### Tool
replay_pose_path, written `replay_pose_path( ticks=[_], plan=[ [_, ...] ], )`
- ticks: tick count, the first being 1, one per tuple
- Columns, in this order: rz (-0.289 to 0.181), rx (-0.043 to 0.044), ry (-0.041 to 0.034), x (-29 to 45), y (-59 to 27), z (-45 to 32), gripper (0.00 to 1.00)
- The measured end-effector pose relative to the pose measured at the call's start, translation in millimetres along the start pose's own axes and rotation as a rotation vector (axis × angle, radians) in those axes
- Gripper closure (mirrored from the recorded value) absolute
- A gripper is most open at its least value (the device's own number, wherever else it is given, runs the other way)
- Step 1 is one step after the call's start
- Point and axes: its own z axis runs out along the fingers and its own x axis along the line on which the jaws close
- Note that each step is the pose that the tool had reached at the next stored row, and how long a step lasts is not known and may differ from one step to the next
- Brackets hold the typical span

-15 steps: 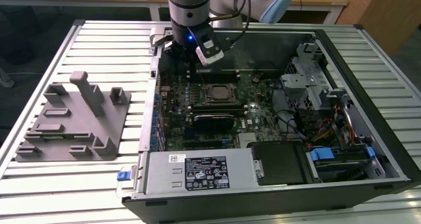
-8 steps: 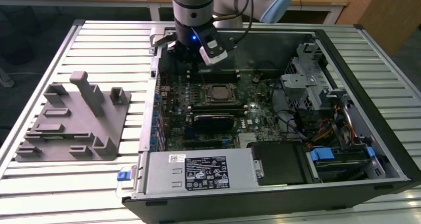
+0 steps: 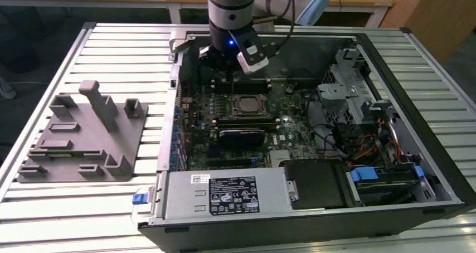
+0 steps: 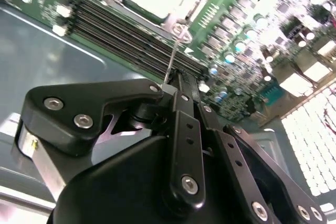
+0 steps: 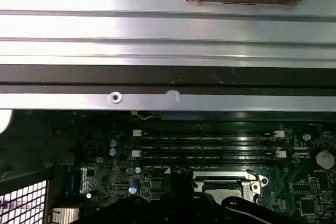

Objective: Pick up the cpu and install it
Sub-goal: 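Install the first cpu locking lever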

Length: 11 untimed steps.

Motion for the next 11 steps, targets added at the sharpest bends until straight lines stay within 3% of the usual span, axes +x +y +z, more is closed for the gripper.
replay_pose_path(
  ticks=[6, 11],
  plan=[
    [0.0, 0.0057, -0.0001, -14.3, 0.1, 0.2, 0.89],
    [0.0, 0.0066, -0.0002, -15.6, 0.1, 0.3, 0.89]
  ],
)
